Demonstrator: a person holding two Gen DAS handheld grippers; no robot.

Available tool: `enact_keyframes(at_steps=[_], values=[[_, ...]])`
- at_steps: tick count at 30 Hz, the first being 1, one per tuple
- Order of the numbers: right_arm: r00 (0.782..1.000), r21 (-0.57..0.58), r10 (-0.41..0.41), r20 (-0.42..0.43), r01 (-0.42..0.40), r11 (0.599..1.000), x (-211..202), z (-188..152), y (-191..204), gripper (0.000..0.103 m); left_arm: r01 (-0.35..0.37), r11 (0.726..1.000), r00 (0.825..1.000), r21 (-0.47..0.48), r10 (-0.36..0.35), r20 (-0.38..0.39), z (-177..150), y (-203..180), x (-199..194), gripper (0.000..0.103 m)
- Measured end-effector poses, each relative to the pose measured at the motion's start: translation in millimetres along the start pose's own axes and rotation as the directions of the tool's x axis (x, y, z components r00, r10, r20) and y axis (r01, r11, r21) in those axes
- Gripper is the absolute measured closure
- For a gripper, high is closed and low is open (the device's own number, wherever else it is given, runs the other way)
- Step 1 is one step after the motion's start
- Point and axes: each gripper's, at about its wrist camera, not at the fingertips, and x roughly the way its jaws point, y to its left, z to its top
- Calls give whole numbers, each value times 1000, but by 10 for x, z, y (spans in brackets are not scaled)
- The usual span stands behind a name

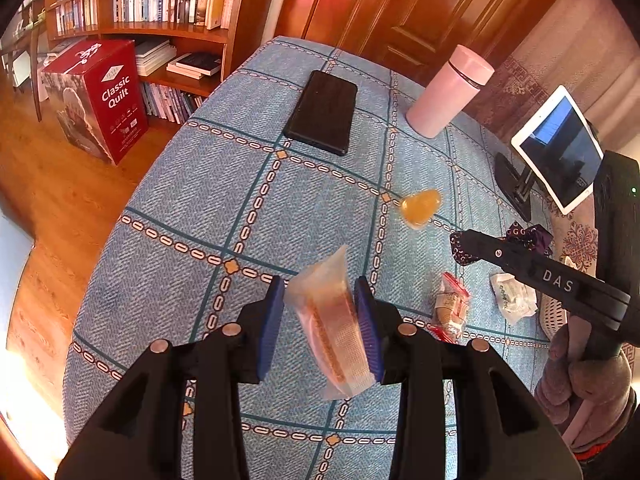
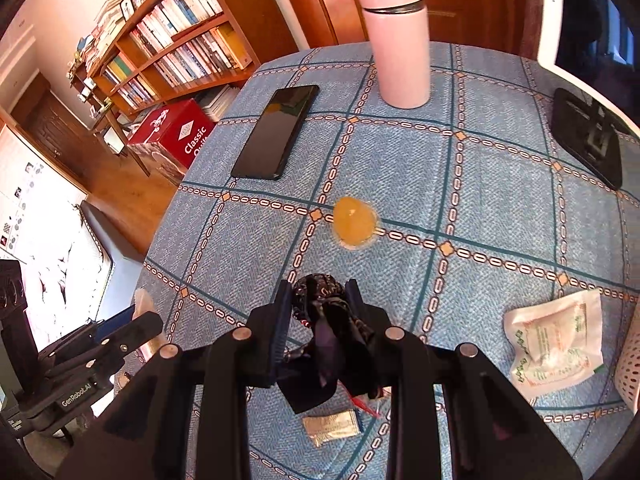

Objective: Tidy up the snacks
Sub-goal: 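Drop the purple pouch into the basket with the right tool while the left holds the wafers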

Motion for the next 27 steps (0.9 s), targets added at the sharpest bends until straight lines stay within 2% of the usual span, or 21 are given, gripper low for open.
enact_keyframes(at_steps=[16, 27], values=[[986, 210, -104, 128, 76, 975, -1080, -526, -1049, 75, 95, 984, 996, 153, -94, -13, -105, -892, -56, 66], [956, 392, -219, 196, 128, 911, -1800, -984, -1990, 75, 138, 957, 990, 254, -134, -34, -239, -1581, -100, 66]])
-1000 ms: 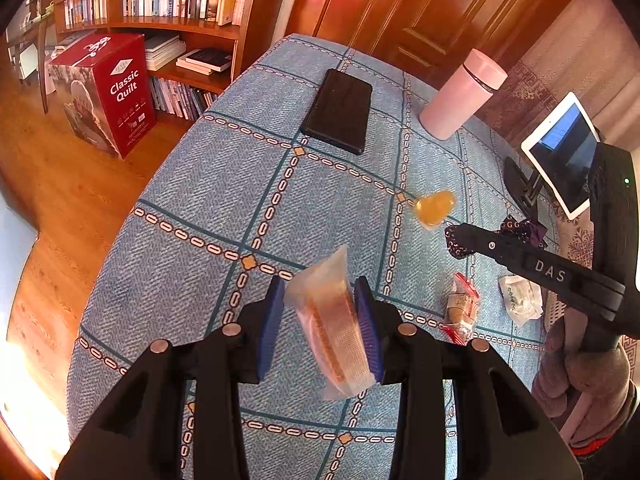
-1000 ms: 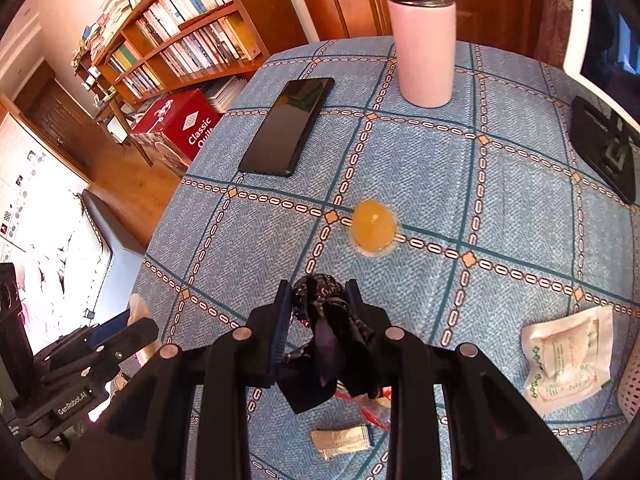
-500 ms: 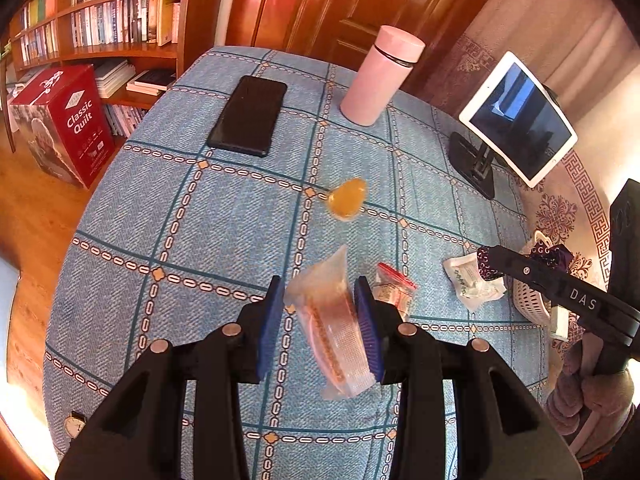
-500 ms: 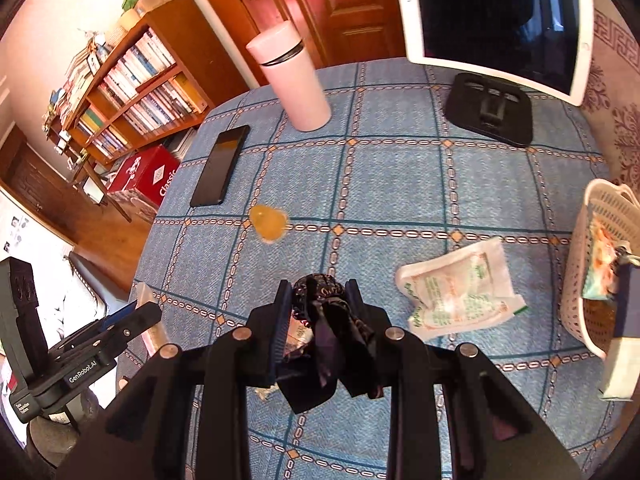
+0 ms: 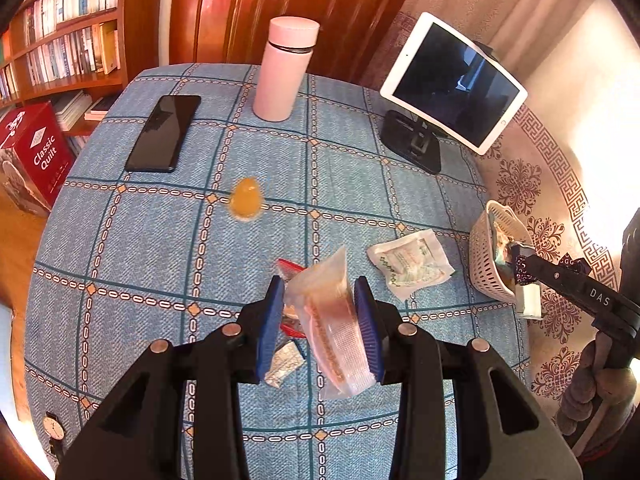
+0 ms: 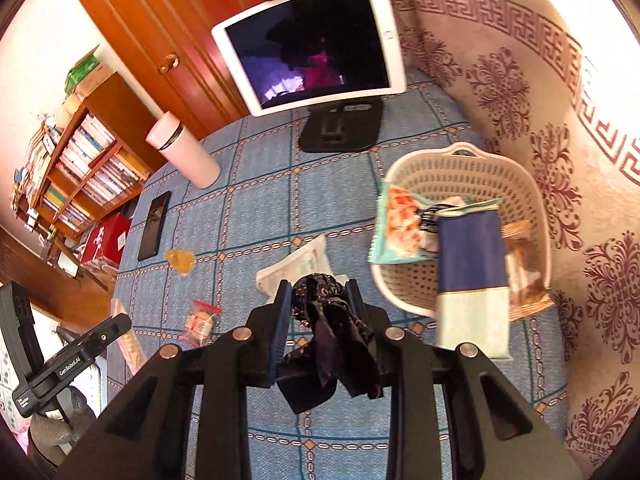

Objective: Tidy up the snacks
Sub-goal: 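Drop the purple pouch into the basket with the right tool while the left holds the wafers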

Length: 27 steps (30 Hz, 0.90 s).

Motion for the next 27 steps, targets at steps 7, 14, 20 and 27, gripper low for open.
enact_keyframes(at_steps=[7, 14, 20, 27], values=[[997, 98, -64, 39, 60, 993, -222, 58, -684, 75, 23, 998, 1000, 58, -23, -11, 6, -418, 63, 66], [996, 140, -79, 32, 74, 987, -182, 111, -1052, 75, 25, 995, 999, 98, -22, -24, 3, -727, 137, 66], [998, 126, -59, -2, 58, 990, 82, 164, -1083, 75, 11, 993, 1000, 115, -8, -30, -9, -893, 156, 66], [999, 110, -49, -18, 51, 993, 320, 287, -1078, 75, -13, 995, 1000, 99, 16, -27, -16, -928, 132, 66]])
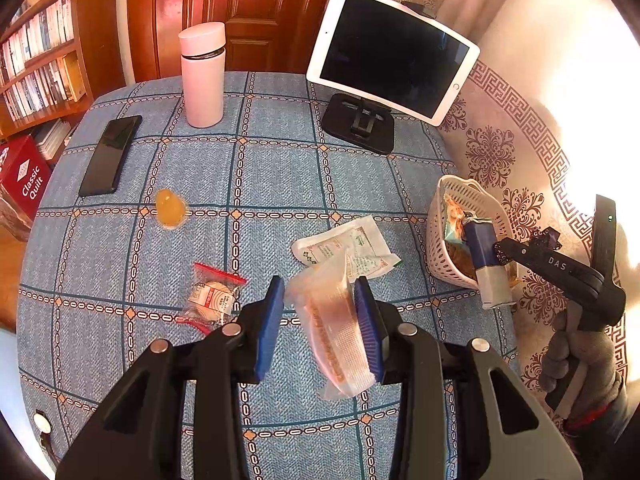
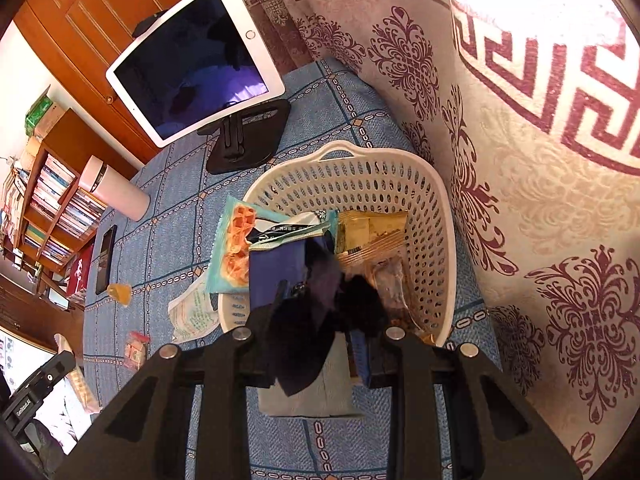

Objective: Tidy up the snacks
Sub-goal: 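Drop the purple pouch into the basket with the right tool while the left holds the wafers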

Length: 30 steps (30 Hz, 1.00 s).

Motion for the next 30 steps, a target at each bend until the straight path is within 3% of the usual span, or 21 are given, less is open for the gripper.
enact_keyframes(at_steps=[11, 13, 25, 30], values=[[998, -8, -52, -38, 52, 999, 339, 273, -164, 74, 4, 1000, 1000, 16, -4, -1, 53, -138, -3, 66], [998, -23, -48, -36, 47, 999, 329, 275, -155, 70, 12, 1000, 1000, 29, -12, 0, 82, -198, 3, 66], [997, -43, -24, 70, 27, 999, -161, 266, -106, 57, 116, 986, 993, 120, -115, -16, 315, -804, 237, 66], [997, -51, 8, 74, -4, 999, -350, 105, -139, 54, 163, 973, 987, 166, -158, -41, 377, -1106, 392, 66]])
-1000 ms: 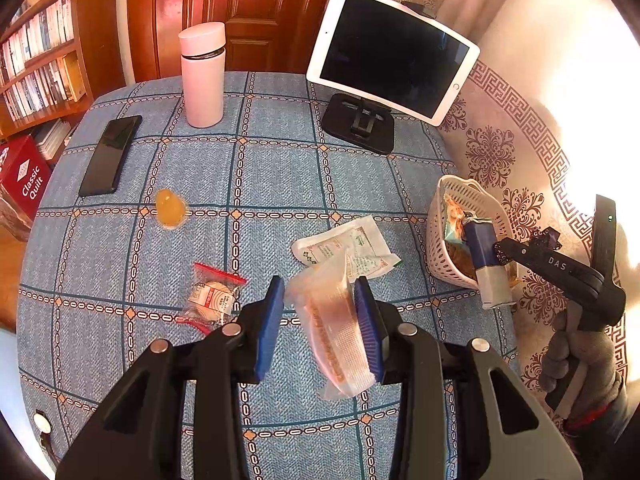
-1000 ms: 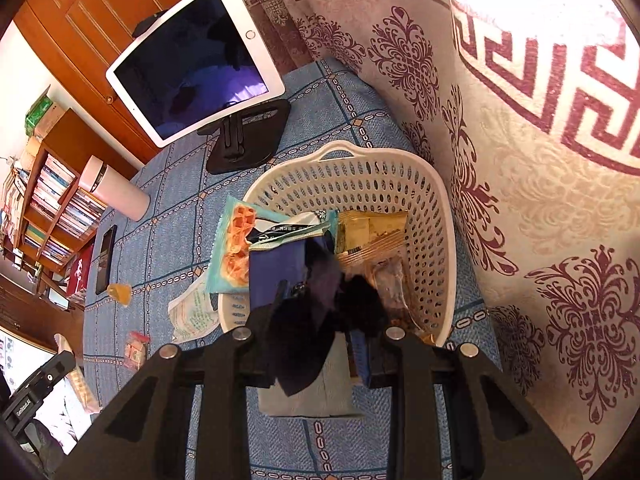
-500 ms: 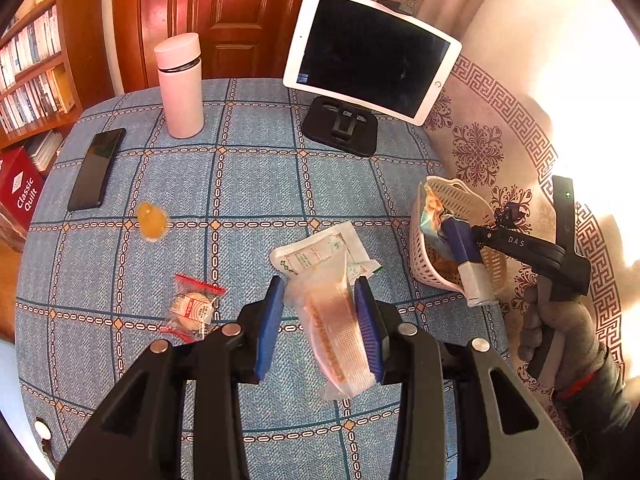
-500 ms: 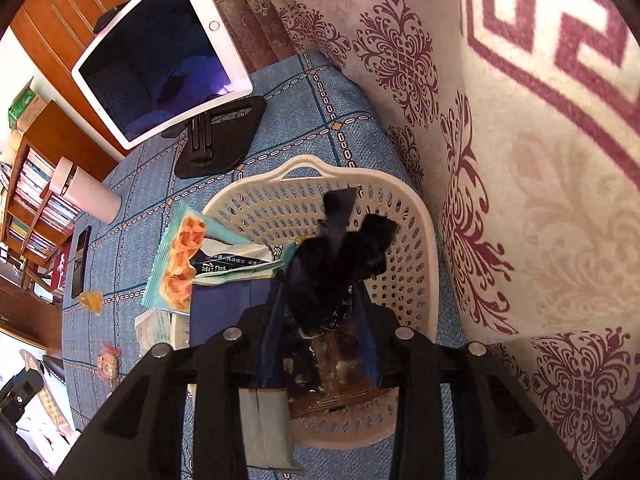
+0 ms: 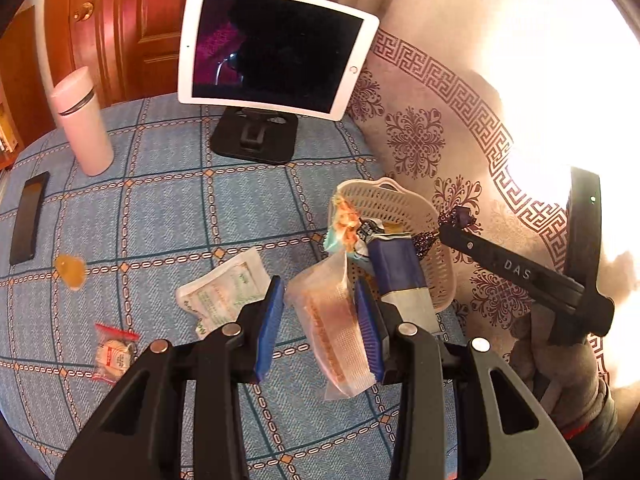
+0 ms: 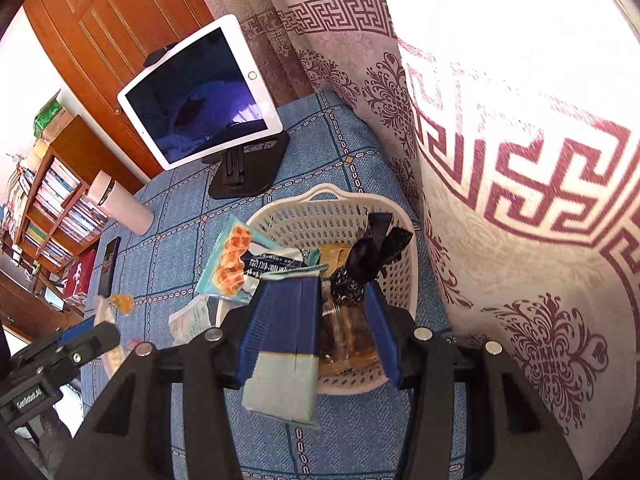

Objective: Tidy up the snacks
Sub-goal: 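Drop the purple pouch into the basket with the right tool while the left holds the wafers, then lower the clear wafer pack into the white basket and open the left tool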

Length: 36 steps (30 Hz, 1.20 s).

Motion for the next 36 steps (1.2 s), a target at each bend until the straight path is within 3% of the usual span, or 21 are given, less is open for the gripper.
enact_keyframes(at_steps=[9, 19, 27, 32, 36], values=[[1000, -23, 8, -28, -8, 1000, -172, -316, -10, 54, 71, 997, 997, 32, -69, -42, 147, -301, 326, 66], [977, -24, 103, -187, -109, 994, -47, -900, 209, 54, 86, 995, 996, 42, -84, -43, 245, -297, 385, 67], [965, 54, 206, -162, -200, 978, 9, -727, 298, 54, 66, 998, 997, 22, -65, -43, 222, -117, 291, 67], [980, 49, 164, -113, -160, 986, 3, -499, 271, 54, 44, 999, 998, -21, -45, -48, 159, 126, 236, 67], [980, 75, 169, -108, -161, 984, -115, -512, 220, 54, 28, 999, 999, -44, -30, -43, 104, 310, 154, 67]])
